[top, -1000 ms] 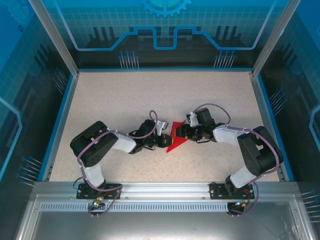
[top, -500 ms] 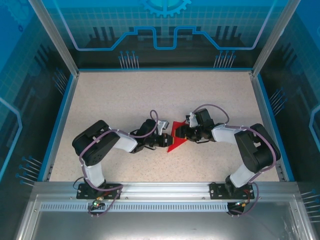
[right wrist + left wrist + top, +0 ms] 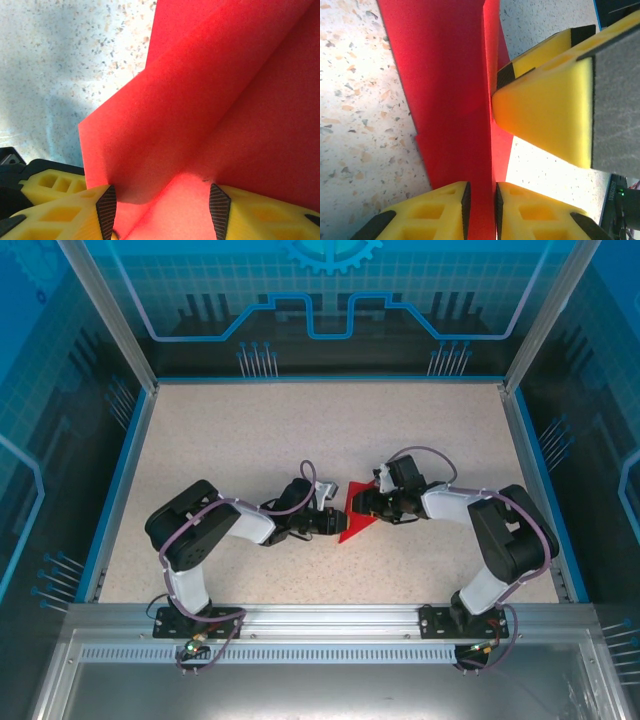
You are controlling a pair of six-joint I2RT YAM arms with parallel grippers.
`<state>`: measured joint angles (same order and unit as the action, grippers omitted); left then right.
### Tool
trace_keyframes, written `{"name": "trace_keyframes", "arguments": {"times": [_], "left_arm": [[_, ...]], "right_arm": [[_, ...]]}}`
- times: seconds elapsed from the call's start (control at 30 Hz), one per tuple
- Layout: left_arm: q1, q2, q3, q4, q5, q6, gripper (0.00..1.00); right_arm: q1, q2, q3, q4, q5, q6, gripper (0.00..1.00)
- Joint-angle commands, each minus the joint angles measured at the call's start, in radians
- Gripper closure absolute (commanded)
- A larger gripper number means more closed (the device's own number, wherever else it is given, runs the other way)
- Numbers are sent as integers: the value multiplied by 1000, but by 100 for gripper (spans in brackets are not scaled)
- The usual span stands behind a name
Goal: Fold a paper plane with a square sheet of paper (pick it up from the middle)
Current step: Fourth fold the wing at the center of the table.
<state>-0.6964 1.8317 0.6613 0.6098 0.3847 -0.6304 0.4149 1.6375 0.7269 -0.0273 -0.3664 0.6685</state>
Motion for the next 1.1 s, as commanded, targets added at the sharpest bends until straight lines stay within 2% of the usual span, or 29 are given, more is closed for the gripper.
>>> {"name": "trace_keyframes", "arguments": {"times": [0.0, 0.3, 0.47, 0.53, 0.77, 1.07], "left_arm": [[12, -26, 1, -9, 29, -4, 76], [41, -186, -41, -118, -20, 10, 74], [41, -141, -26, -47, 71, -39, 75], [41, -111, 0, -63, 94, -49, 78], [42, -31, 32, -27, 111, -79, 86], [42, -14, 47, -37, 99, -81, 86]], "right_arm": [[17, 34, 29, -113, 73, 2, 45], [57, 95, 86, -200, 132, 3, 48], [70, 117, 104, -231, 153, 3, 48], [74, 121, 113, -242, 156, 0, 48], [75, 121, 118, -256, 150, -1, 47], [76, 128, 117, -250, 146, 2, 47]]}}
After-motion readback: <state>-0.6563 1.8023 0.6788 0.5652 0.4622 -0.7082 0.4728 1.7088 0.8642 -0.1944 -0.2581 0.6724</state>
